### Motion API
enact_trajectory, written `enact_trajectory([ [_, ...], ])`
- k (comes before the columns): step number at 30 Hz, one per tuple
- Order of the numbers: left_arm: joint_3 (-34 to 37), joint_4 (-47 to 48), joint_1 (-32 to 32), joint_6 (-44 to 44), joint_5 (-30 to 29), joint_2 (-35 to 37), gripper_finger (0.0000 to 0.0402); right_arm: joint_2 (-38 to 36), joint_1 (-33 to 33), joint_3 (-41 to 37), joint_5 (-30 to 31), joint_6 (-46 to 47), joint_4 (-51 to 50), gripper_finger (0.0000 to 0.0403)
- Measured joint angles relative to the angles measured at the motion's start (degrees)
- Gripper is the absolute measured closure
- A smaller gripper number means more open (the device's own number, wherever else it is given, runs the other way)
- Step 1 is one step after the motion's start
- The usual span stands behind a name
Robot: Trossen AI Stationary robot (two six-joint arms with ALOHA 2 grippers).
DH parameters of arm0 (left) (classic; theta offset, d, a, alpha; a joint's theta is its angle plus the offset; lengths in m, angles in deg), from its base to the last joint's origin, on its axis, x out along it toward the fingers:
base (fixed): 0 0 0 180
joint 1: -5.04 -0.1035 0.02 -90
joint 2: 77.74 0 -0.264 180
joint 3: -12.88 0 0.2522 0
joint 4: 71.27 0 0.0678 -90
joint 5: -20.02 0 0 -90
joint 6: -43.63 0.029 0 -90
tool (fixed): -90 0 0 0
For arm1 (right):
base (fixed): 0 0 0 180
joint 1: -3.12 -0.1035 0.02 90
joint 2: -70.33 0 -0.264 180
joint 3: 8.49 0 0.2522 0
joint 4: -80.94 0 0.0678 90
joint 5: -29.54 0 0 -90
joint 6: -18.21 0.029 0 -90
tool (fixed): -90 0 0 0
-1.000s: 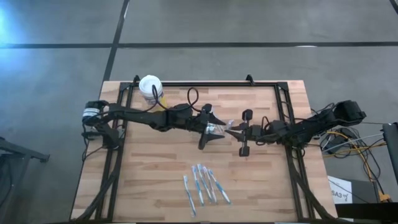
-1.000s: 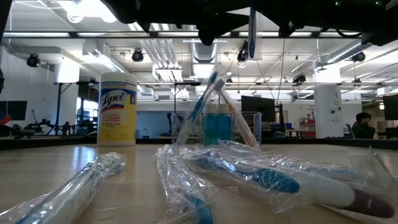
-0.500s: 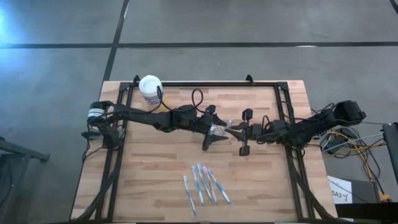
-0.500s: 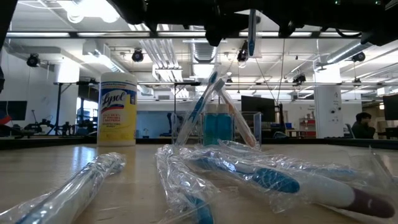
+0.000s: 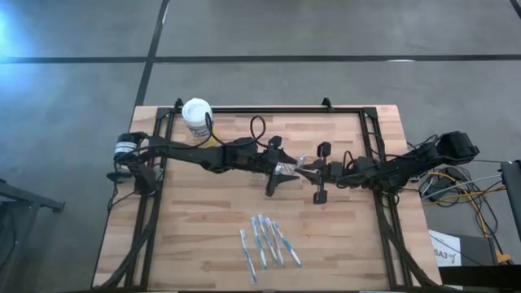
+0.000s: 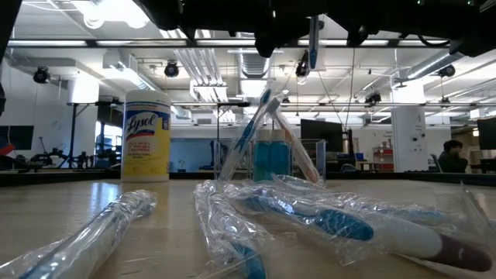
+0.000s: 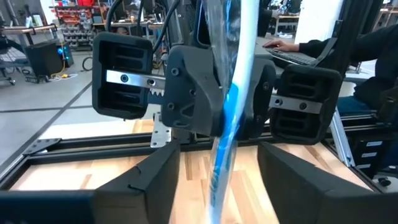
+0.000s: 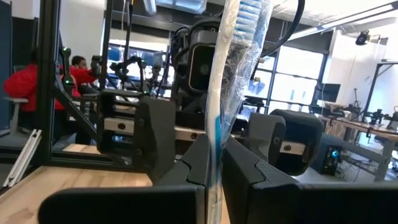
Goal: Pick & Place toothbrushing station
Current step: Put the blue toothbrush into the left section of the transparent organizer
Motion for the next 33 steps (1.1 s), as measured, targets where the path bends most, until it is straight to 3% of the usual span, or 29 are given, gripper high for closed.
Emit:
enact_trajectory([
  [4,0.1,0.2,0.0,0.3,0.0,0.0,0.0235,0.0,0.0,0.2,0.0,0.2,-0.1,0.0387],
  [12,0.1,0.2,0.0,2.6,1.7,0.0,0.0374,0.0,0.0,0.2,-0.2,0.4,-0.3,0.0385],
  [28,0.4,4.0,0.0,3.3,2.8,0.5,0.0376,-0.3,0.0,-0.4,-0.2,0.1,-0.4,0.0293],
  [33,1.5,6.2,0.0,5.1,2.3,3.5,0.0376,-2.4,-0.1,-1.6,0.0,0.2,-0.4,0.0274],
])
